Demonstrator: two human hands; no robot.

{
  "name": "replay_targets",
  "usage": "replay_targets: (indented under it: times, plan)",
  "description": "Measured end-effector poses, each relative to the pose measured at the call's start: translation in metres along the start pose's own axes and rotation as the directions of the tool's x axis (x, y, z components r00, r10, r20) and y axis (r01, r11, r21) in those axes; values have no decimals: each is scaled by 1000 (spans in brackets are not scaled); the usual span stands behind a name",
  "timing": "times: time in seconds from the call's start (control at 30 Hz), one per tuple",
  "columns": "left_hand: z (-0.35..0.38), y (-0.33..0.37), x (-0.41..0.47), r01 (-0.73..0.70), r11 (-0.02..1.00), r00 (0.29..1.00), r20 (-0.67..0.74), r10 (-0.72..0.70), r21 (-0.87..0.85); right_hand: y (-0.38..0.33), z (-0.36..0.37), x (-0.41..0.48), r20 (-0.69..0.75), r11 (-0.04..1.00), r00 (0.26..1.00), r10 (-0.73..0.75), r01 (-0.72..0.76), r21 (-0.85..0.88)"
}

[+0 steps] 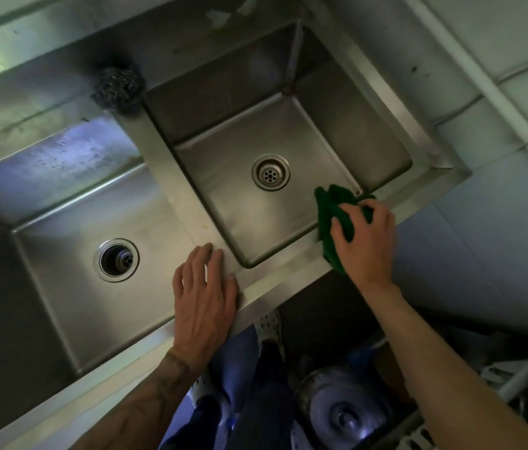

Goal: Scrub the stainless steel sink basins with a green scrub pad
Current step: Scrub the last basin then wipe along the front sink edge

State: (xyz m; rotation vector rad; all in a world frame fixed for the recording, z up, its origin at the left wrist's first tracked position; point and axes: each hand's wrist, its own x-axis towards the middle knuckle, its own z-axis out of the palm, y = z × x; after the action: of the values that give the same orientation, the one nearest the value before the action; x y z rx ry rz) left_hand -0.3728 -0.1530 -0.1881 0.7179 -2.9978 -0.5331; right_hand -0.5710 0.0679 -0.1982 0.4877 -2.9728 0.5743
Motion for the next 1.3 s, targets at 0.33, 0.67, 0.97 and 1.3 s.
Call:
replay_targets:
  times: [0.33,0.67,0.97,1.3]
  plan:
    - [-5,-22,-9,-97,995,994,47,96,29,-127,49,-120,68,987,985,-156,153,48]
    - [-20,-91,-46,52,998,996,67,-50,-25,-164,56,-135,0,1000,1000,-10,10,-2]
    - [-12,-94,-56,45,999,995,87,-46,10,-215,82,-43,119,991,992,-51,35,128]
    - [-17,-92,-55,65,998,986,155,-64,-1,-200,77,-58,136,997,990,-22,11,80]
